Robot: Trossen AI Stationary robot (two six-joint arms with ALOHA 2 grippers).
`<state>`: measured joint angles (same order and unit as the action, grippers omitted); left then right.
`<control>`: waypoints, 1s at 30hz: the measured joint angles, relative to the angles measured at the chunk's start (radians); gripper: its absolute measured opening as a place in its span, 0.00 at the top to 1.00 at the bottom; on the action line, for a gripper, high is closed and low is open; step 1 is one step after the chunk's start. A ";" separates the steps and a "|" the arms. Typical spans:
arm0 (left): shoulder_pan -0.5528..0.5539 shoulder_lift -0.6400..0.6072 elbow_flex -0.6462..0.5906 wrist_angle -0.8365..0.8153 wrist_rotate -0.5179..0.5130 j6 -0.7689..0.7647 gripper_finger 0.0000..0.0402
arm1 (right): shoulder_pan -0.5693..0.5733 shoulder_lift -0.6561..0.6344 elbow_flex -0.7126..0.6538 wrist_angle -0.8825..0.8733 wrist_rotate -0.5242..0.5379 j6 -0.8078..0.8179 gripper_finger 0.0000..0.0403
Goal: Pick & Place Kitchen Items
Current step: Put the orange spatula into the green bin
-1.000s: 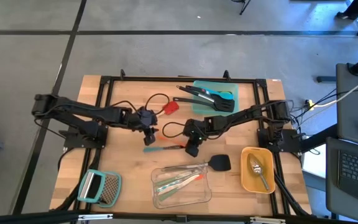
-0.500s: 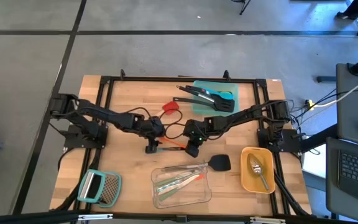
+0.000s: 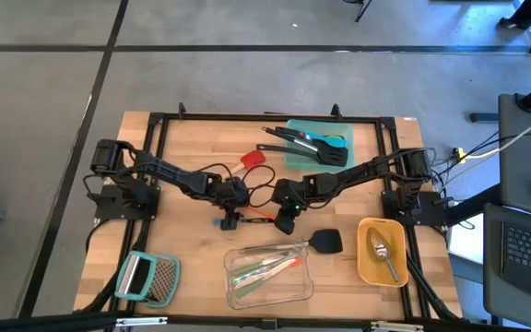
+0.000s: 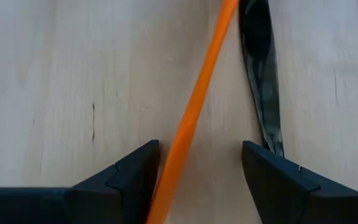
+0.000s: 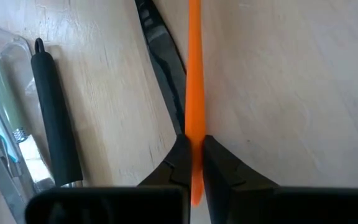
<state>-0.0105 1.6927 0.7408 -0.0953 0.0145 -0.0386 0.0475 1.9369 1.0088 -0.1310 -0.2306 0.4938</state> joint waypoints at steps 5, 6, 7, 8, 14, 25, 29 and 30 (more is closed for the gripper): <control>0.009 -0.002 0.000 0.000 0.002 -0.023 0.54 | 0.000 0.000 0.000 0.003 0.004 0.000 0.96; 0.012 -0.002 0.000 0.000 0.002 -0.023 0.57 | 0.000 0.000 -0.001 0.005 0.005 0.000 0.96; 0.016 -0.002 0.000 0.000 0.001 -0.024 0.61 | 0.000 0.000 -0.001 0.008 0.005 0.000 0.95; 0.020 -0.002 0.000 -0.001 0.000 -0.026 0.65 | 0.000 0.000 -0.001 0.009 0.006 0.000 0.95; 0.042 -0.002 0.000 -0.029 0.006 -0.004 0.92 | -0.001 0.000 -0.003 0.016 0.010 -0.012 0.93; 0.054 -0.001 0.000 -0.052 0.046 -0.104 0.96 | -0.001 -0.099 0.033 -0.093 0.172 0.007 0.54; 0.055 -0.023 -0.002 -0.053 0.054 -0.140 0.96 | -0.003 -0.154 0.114 -0.242 0.159 -0.007 0.42; 0.054 -0.032 -0.002 -0.056 0.044 -0.143 0.96 | -0.007 -0.162 0.138 -0.269 0.157 -0.012 0.40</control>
<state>0.0437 1.6602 0.7384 -0.1515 0.0585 -0.1817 0.0406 1.7745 1.1470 -0.4004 -0.0736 0.4823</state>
